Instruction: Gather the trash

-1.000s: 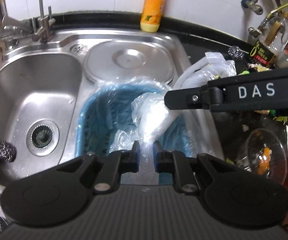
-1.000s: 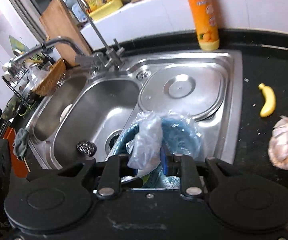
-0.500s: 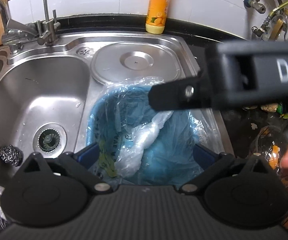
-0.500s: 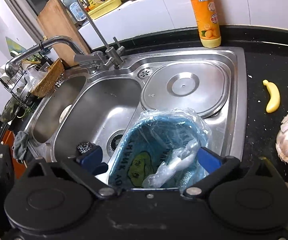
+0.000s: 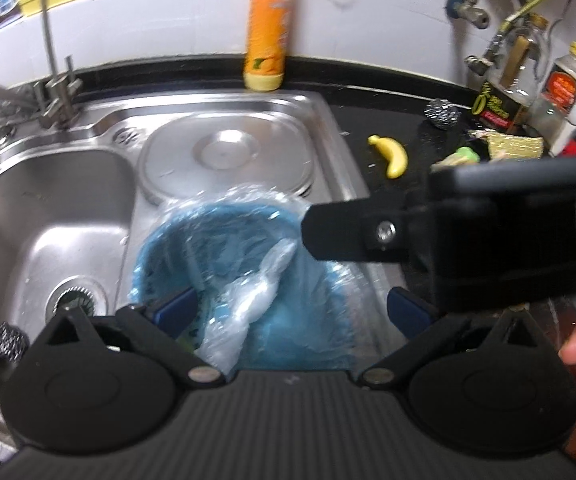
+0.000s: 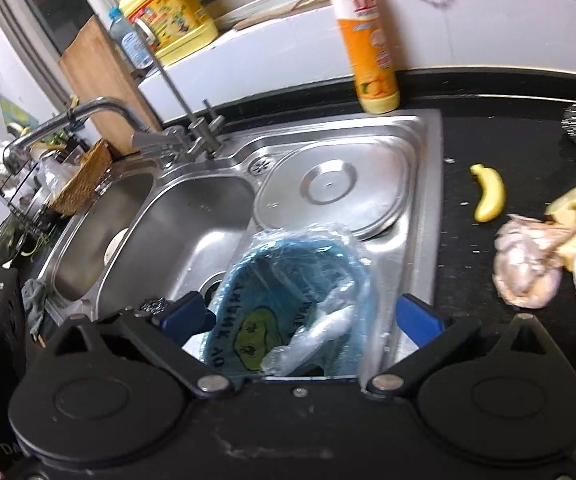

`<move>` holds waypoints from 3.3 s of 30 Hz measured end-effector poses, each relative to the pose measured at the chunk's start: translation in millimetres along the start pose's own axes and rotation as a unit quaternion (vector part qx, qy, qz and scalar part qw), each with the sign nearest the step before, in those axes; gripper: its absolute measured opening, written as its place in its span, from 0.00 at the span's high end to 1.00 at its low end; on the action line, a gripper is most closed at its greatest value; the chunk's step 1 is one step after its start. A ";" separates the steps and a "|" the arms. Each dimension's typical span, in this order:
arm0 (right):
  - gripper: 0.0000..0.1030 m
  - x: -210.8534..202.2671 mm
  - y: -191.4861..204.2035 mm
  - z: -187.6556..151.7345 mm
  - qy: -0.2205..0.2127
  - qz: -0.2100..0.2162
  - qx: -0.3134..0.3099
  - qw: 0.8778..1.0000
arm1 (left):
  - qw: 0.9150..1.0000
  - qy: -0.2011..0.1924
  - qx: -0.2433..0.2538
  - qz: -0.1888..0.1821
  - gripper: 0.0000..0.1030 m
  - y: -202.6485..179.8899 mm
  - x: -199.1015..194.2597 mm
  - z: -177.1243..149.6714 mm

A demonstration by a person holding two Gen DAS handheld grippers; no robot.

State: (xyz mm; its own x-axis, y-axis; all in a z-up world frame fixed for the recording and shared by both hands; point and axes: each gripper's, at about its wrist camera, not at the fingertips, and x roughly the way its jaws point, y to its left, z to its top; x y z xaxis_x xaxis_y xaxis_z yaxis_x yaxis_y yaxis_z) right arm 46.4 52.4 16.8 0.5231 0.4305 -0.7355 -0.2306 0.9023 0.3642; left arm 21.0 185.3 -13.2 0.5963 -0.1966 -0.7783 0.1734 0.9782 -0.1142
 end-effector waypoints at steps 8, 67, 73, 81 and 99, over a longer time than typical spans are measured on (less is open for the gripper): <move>0.00 -45.6 -38.2 -7.9 -0.042 -0.043 0.038 0.997 | 0.999 -0.015 0.032 -0.038 0.00 -38.6 1.3 10.5; 0.90 -32.1 -186.6 25.7 -0.024 -0.005 0.093 0.995 | 0.996 0.056 0.050 -0.058 0.42 -144.7 123.4 71.4; 0.90 -34.2 -190.4 24.7 -0.029 -0.005 0.101 0.994 | 0.995 0.058 0.065 -0.057 0.47 -150.2 128.1 70.7; 0.90 -42.8 -179.2 25.4 -0.039 -0.008 0.087 0.995 | 0.995 0.048 0.054 -0.064 0.47 -146.1 117.7 72.4; 0.90 -58.4 -88.1 35.7 -0.049 -0.001 0.002 0.999 | 0.997 -0.018 -0.003 -0.072 0.46 -84.1 48.6 68.0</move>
State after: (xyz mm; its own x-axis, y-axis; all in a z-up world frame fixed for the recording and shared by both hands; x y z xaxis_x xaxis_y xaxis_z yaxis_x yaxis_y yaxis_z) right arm 65.4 -53.0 48.1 0.6005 0.4254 -0.6771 -0.2268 0.9026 0.3659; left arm 88.7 88.9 0.5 0.5938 -0.3377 -0.7303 0.2543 0.9399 -0.2279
